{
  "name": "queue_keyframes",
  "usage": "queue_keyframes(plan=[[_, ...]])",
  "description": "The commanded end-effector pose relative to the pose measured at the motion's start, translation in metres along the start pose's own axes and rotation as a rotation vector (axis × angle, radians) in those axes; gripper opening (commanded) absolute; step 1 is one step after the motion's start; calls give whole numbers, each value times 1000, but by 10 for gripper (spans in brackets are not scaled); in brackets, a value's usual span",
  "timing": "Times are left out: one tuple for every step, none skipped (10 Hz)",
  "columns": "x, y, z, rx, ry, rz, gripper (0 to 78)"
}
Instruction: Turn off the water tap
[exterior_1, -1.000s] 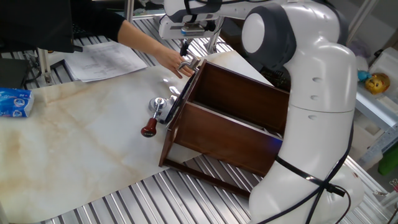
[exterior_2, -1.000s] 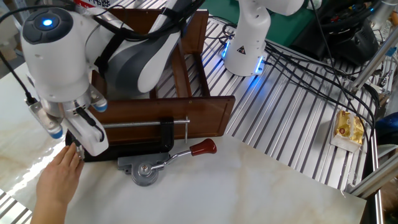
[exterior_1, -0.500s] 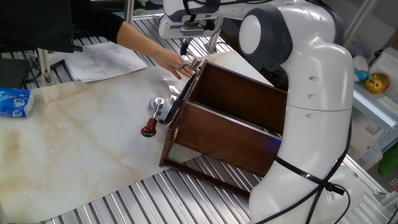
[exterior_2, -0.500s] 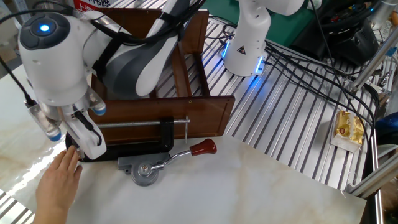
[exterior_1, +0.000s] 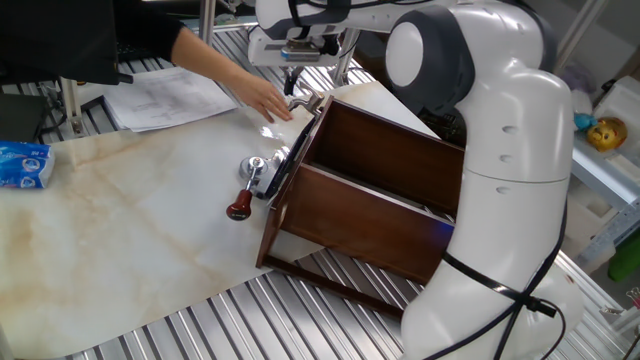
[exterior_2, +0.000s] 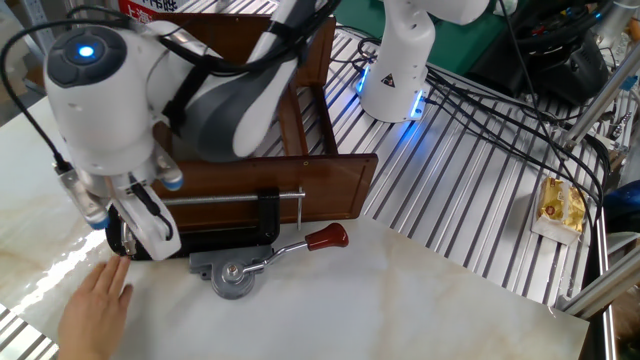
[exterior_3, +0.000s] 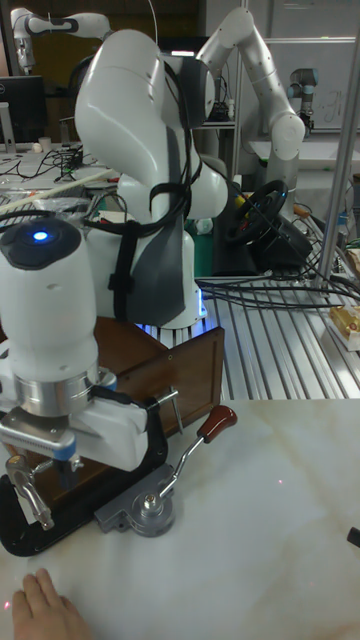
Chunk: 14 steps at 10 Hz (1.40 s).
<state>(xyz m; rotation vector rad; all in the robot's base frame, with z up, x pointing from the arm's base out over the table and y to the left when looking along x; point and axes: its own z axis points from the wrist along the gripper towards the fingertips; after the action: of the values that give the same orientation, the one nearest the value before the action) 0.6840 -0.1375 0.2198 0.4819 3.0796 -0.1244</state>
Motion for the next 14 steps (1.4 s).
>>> queue_keyframes(plan=[[17, 23, -13, -45, 26, 20, 0], [18, 25, -14, -55, 30, 20, 0], [21, 31, -18, -79, 35, 20, 0], [24, 37, -23, -86, 29, 24, 0], [29, 45, -29, -91, 24, 24, 0], [36, 57, -40, -91, 23, 28, 0], [47, 70, -54, -85, 18, 30, 0], [50, 73, -57, -84, 16, 25, 0], [66, 87, -76, -93, 7, -10, 0], [73, 94, -87, -101, 1, -21, 0], [82, 99, -98, -105, -19, -28, 0], [88, 101, -105, -112, -40, -48, 0], [89, 100, -110, -133, -36, -67, 0], [90, 99, -114, -128, -33, -67, 0]])
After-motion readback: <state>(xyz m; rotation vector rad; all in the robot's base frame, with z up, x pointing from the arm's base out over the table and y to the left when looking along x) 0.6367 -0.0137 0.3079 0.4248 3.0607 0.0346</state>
